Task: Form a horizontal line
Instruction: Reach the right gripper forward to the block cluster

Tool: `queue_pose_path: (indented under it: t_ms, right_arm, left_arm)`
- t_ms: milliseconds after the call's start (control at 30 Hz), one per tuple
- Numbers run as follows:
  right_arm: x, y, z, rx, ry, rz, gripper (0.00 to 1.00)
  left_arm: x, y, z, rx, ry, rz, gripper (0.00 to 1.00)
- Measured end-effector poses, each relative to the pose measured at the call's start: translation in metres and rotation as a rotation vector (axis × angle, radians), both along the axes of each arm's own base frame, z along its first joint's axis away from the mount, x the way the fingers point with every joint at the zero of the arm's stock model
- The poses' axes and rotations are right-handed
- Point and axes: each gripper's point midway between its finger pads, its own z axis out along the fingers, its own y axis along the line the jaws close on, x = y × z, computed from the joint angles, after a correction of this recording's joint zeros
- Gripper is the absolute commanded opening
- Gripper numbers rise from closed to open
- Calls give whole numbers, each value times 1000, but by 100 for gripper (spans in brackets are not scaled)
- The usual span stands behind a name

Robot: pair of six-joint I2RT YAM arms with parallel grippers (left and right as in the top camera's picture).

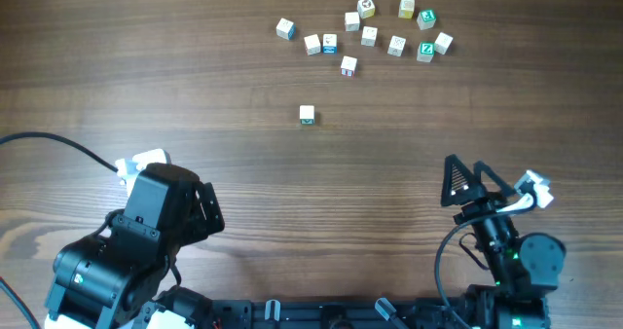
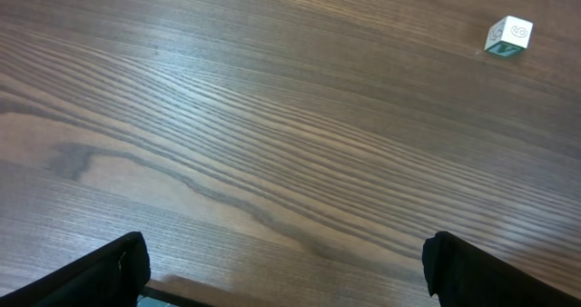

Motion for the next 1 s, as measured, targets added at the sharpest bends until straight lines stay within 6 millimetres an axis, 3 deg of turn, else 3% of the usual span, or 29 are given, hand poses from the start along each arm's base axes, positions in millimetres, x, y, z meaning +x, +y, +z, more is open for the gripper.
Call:
queue_pose_path:
  t_ms: [167,600,733,833,1000]
  right_arm:
    - [6,2,40,-122,39,33,99]
    - [63,-1,61,-259,499,154,99]
    - [85,16,75,-315,544,244,99]
    - [106,41,87,-362,533,325,99]
    - [129,75,80,-398,572,410,100]
  left_arm:
    - [0,0,0,0,-1,0,100]
    - [0,0,0,0,0,0,100]
    - [0,0,0,0,0,0,100]
    - [0,0,0,0,0,0,100]
    - [0,0,0,0,0,0,100]
